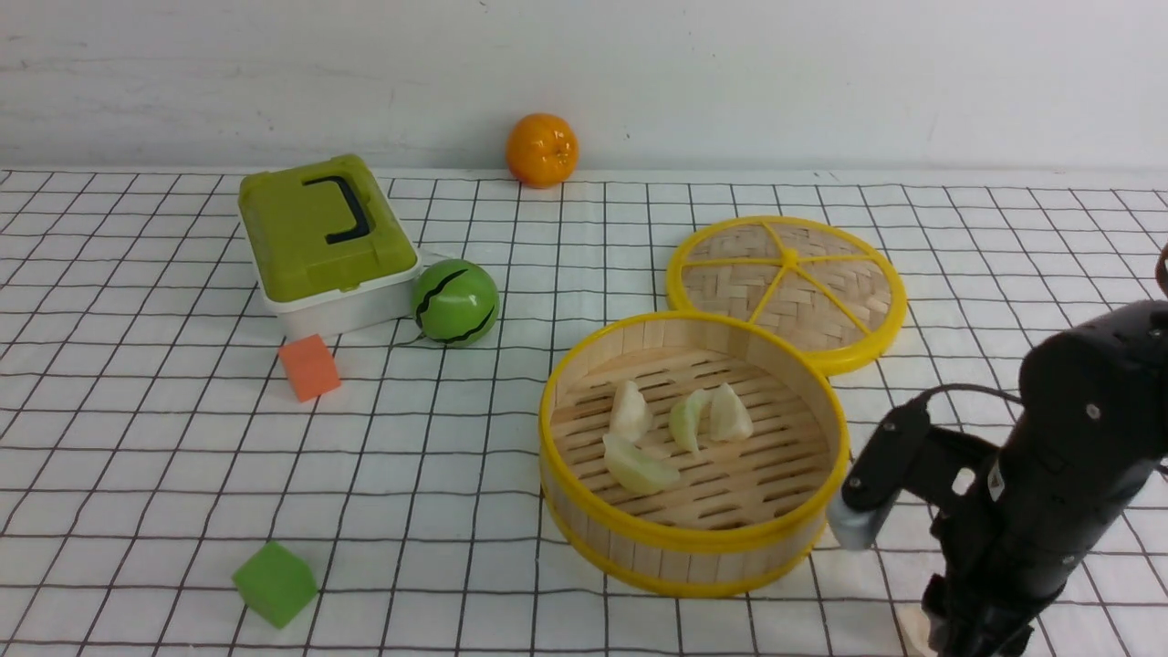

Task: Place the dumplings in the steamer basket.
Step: Use the right arm to grab a dumpling

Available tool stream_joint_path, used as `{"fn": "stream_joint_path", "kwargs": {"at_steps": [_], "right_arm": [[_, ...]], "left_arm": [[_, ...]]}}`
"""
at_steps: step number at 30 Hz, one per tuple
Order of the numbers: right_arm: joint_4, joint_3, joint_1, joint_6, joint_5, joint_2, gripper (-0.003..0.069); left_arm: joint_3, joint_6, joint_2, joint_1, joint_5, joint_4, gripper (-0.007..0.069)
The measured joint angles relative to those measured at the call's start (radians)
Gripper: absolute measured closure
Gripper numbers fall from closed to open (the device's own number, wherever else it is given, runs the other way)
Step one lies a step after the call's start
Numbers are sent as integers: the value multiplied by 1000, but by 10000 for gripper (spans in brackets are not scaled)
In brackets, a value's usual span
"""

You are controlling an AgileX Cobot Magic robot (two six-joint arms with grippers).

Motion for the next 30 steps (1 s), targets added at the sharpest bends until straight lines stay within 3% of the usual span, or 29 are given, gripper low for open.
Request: {"fn": "stream_joint_path", "kwargs": {"at_steps": [4,8,26,30], "right_arm": [[34,38,0,-138,-83,0,308],[47,49,0,-172,-134,0,308],[53,50,0,-164,-139,21,312],[53,50,0,-127,-131,52,359]], "left_arm": [[0,0,0,0,0,2,606],[0,0,0,0,-4,9,604],[0,0,0,0,-6,16,604],[0,0,0,0,-6,16,604]]}}
